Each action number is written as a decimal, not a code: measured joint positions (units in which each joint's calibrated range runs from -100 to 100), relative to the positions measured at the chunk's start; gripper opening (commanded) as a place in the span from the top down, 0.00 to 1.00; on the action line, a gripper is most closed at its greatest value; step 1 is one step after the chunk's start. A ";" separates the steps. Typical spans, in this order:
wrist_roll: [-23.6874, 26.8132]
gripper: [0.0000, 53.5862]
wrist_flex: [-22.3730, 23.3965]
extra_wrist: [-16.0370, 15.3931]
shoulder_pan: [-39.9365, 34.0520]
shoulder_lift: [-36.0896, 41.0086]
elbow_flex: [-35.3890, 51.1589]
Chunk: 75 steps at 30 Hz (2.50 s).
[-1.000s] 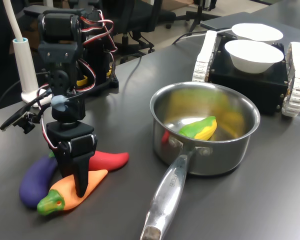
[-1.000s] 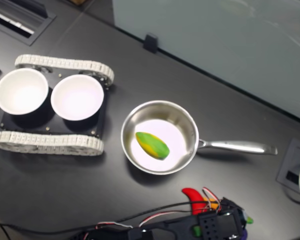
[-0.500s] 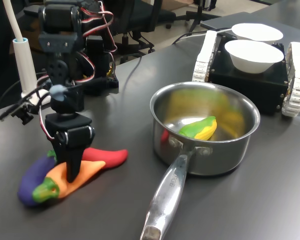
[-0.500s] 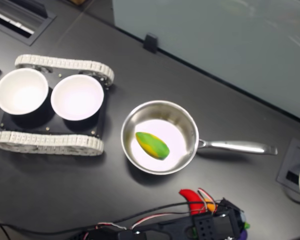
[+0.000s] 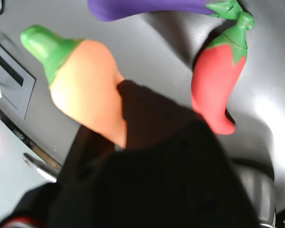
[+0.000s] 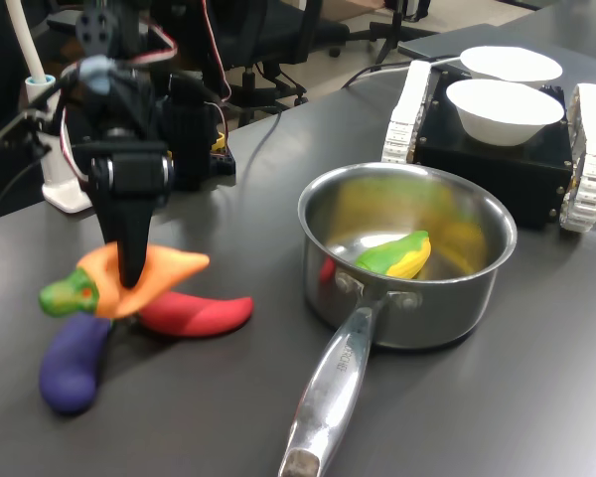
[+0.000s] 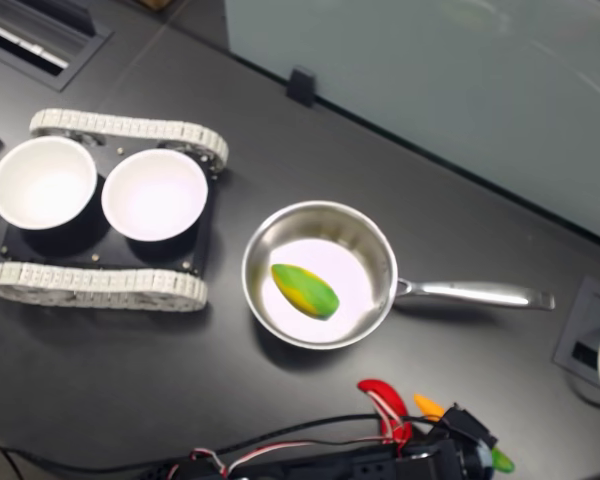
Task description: Pick up the carrot and place them in the pan
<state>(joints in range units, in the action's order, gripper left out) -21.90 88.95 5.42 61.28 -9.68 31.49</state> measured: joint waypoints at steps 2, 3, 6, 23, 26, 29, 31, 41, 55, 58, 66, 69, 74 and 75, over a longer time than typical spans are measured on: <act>0.49 1.00 0.85 -1.10 0.00 1.60 0.81; 0.73 1.00 1.36 -1.74 0.00 2.36 1.27; 1.47 1.00 2.63 -3.21 0.44 4.80 2.08; 4.44 1.00 4.42 -7.71 1.43 19.02 2.08; 5.42 1.00 4.42 -8.72 1.98 21.46 2.08; 6.69 1.00 4.42 -9.27 1.87 24.16 2.08; 7.33 1.00 4.42 -9.27 0.77 26.09 1.18; 11.38 1.00 4.08 -9.27 -7.48 34.68 -4.25; 15.14 1.00 -0.76 -9.27 -22.22 43.01 -15.20; 15.82 1.00 -1.87 -9.27 -25.85 44.44 -17.65; 17.34 1.00 -6.63 -5.42 -38.50 47.90 -27.33; 17.48 1.00 -8.75 -4.22 -41.14 48.32 -30.77; 17.48 1.00 -12.15 -3.12 -44.00 48.57 -36.74; 17.48 1.00 -13.00 -2.85 -44.55 48.57 -38.10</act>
<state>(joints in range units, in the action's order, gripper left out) -4.42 75.95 2.57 16.72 38.89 -6.61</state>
